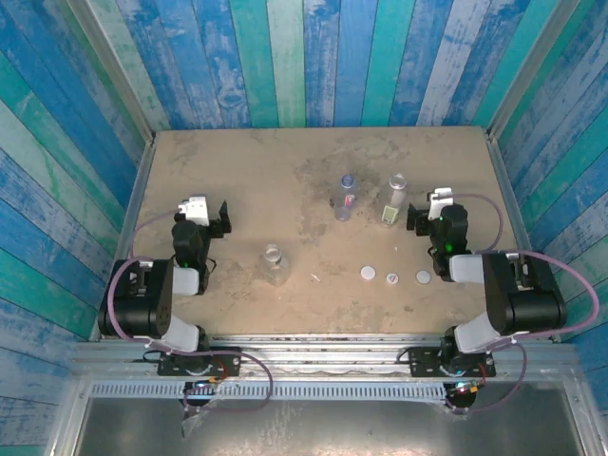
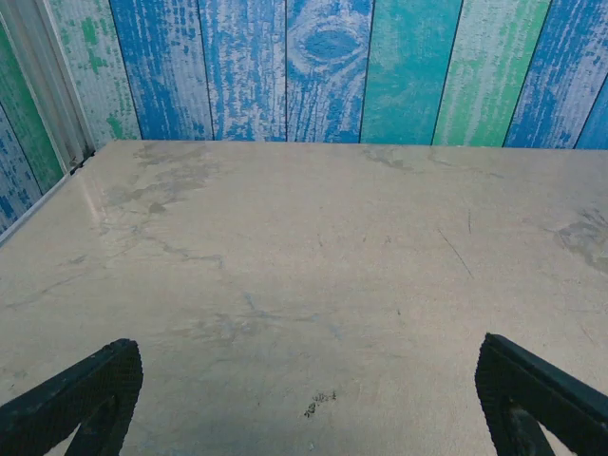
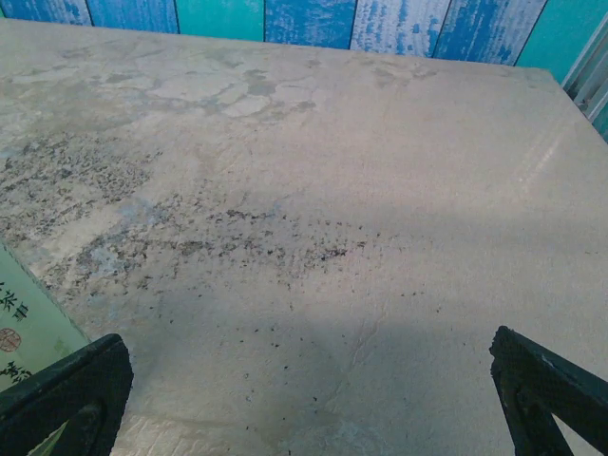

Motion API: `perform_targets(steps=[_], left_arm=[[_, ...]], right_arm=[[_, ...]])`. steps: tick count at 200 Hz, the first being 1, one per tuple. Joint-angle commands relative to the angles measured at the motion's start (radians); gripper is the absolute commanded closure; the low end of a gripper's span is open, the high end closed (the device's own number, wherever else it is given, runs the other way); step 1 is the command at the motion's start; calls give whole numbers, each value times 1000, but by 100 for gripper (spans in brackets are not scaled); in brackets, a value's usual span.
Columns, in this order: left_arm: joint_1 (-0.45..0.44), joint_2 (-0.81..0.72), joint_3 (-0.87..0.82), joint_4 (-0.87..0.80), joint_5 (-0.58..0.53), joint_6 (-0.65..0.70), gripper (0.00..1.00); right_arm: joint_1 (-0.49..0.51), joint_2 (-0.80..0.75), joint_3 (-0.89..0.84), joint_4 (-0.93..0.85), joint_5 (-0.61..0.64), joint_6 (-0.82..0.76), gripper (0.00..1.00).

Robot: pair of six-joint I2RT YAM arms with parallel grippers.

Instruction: Screw on the bottle caps

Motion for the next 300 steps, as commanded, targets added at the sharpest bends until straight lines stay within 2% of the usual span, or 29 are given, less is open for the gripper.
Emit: perform_targets(steps=[1,162,177,216,237,276,300], left_arm=[[-2,18,13,0,-13,0,6],[-2,15,12,1,-13,0,6],[-2,4,24,-28,19,15,6],[-4,-132,71,-225,81,47,6],[-21,-241,54,-274,85,59,6],[-90,-485,70,-486,117,88,6],[-169,-635,85,-625,147,132,6]], right_arm=[[3,-1,14,1,8,4,0],[3,-7,8,7,8,4,0],[3,-9,3,14,7,3,0],[2,-110,-20,-28,-3,-1,0],[2,-214,-15,-151,-11,-5,0],[3,-441,-34,-339,-26,9,0],[8,-583,-41,-444,-72,22,0]])
